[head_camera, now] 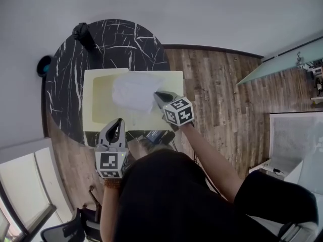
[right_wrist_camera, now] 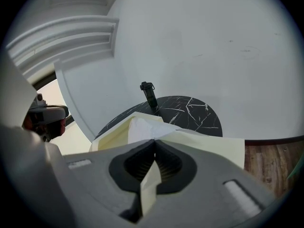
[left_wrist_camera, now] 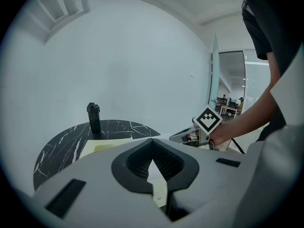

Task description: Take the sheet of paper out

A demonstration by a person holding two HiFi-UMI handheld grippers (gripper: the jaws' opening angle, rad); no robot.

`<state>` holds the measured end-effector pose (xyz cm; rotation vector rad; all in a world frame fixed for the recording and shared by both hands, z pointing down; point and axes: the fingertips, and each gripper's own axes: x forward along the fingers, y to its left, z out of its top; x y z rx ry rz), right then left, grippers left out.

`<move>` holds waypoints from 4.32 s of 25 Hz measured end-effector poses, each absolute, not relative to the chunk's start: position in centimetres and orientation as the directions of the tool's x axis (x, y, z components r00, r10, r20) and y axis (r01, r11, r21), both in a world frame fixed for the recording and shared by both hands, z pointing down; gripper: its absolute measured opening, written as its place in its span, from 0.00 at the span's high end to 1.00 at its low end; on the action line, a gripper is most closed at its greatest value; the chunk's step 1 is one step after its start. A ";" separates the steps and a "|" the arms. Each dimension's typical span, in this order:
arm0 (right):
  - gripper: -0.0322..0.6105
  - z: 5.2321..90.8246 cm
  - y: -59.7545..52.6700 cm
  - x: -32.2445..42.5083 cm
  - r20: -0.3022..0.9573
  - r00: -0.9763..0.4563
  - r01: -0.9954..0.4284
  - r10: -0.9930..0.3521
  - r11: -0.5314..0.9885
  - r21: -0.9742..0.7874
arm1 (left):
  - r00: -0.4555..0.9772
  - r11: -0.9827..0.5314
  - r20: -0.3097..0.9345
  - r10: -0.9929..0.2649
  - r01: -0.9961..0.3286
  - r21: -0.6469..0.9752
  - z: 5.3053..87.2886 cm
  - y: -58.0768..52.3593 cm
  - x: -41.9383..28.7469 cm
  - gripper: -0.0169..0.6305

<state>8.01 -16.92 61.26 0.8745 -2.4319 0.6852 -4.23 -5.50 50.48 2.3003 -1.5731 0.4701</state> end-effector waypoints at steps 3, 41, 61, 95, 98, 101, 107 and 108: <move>0.95 60.2 -16.7 7.4 0.550 -0.706 -0.665 -0.446 0.684 -0.299 | 0.335 -0.337 0.429 -0.839 -0.939 0.073 50.4 -5.3 -4.5 0.98; 0.95 47.3 -10.8 3.3 0.478 -0.682 -0.670 -0.553 0.734 -0.108 | 0.361 -0.356 0.204 -0.910 -0.932 0.061 43.2 -0.6 -7.6 0.98; 0.95 29.3 -5.0 5.0 -0.027 -0.574 -0.805 -0.819 0.558 0.202 | 0.276 -0.276 -0.003 -0.961 -0.961 0.036 34.2 0.2 -10.5 0.98; 0.95 22.4 -0.4 3.9 -0.172 -0.584 -0.791 -0.793 0.510 0.337 | 0.283 -0.277 -0.096 -0.954 -0.958 -0.072 26.0 1.4 -9.3 0.98; 0.95 23.3 -0.6 3.0 -0.178 -0.615 -0.773 -0.768 0.542 0.330 | 0.273 -0.264 -0.137 -0.952 -0.961 -0.083 25.9 1.2 -9.3 0.98; 0.95 25.4 -0.6 1.2 -0.168 -0.652 -0.747 -0.739 0.589 0.307 | 0.266 -0.256 -0.139 -0.954 -0.963 -0.088 27.1 1.2 -9.3 0.98; 0.95 29.1 -1.7 -0.4 -0.069 -0.661 -0.737 -0.747 0.628 0.249 | 0.258 -0.246 -0.138 -0.956 -0.964 -0.098 28.2 1.3 -9.4 0.98; 0.95 29.5 -1.7 -0.3 -0.053 -0.664 -0.734 -0.746 0.636 0.238 | 0.254 -0.243 -0.138 -0.957 -0.966 -0.090 28.4 1.3 -9.4 0.98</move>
